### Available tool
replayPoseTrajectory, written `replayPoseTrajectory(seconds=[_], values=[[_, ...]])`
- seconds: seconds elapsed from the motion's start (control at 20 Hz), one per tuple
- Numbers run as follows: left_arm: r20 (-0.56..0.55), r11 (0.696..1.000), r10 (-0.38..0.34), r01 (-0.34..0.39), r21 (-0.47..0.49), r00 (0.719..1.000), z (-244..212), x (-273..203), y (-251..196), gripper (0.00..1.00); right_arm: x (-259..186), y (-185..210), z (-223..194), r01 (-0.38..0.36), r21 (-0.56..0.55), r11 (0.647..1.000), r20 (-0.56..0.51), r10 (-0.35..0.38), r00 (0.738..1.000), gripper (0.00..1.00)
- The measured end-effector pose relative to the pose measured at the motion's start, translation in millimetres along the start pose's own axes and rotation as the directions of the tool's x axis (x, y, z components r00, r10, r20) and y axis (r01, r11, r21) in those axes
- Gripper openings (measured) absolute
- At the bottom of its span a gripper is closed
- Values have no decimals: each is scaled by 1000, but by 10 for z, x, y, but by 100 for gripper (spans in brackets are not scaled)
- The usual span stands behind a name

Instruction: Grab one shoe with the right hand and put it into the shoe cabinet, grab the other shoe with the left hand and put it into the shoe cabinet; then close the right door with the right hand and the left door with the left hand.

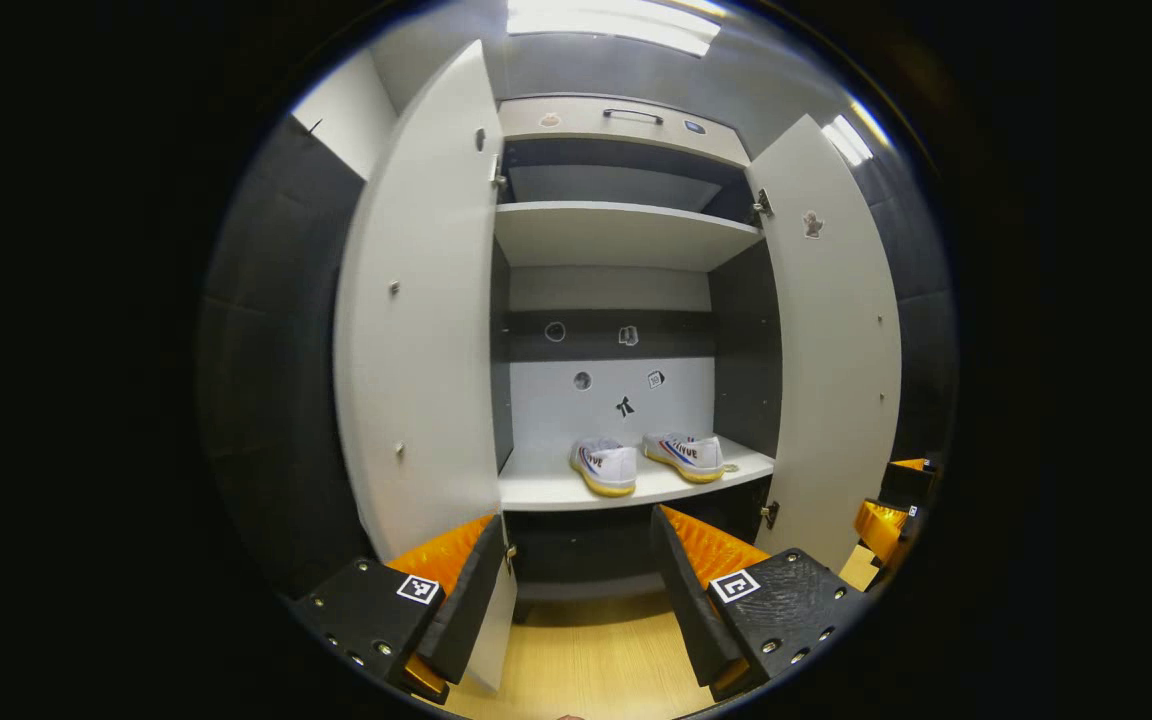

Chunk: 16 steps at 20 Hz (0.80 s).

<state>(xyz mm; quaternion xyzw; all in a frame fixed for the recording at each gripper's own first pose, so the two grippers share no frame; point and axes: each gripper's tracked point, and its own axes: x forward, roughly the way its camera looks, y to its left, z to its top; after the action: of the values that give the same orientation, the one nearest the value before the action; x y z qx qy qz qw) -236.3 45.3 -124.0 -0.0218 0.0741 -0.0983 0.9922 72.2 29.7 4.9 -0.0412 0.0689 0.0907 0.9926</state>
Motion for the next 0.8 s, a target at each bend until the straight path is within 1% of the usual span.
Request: replayPoseTrajectory(seconds=[0.2, 0.3, 0.4, 0.55, 0.8], values=[[11, 1000, 19, -20, 22, 1000, -53, -210, 108, 79, -84, 8, 48, -10, -2, 1000, 10, 10, 1000, 97], [12, 1000, 22, -22, 16, 1000, -60, -303, 148, 79, -123, 3, 73, -26, 2, 1000, 14, 26, 1000, 98], [9, 1000, 28, -28, 7, 1000, -96, -387, 186, 79, -145, -50, 98, -26, -2, 1000, 14, 26, 1000, 98], [3, 999, 40, -40, 3, 999, -152, -472, 266, 79, -167, -243, 171, 9, -10, 1000, 15, -9, 1000, 97], [-2, 999, 52, -52, 8, 999, -183, -552, 375, 79, -181, -730, 389, 117, -3, 993, 33, -117, 993, 98]])
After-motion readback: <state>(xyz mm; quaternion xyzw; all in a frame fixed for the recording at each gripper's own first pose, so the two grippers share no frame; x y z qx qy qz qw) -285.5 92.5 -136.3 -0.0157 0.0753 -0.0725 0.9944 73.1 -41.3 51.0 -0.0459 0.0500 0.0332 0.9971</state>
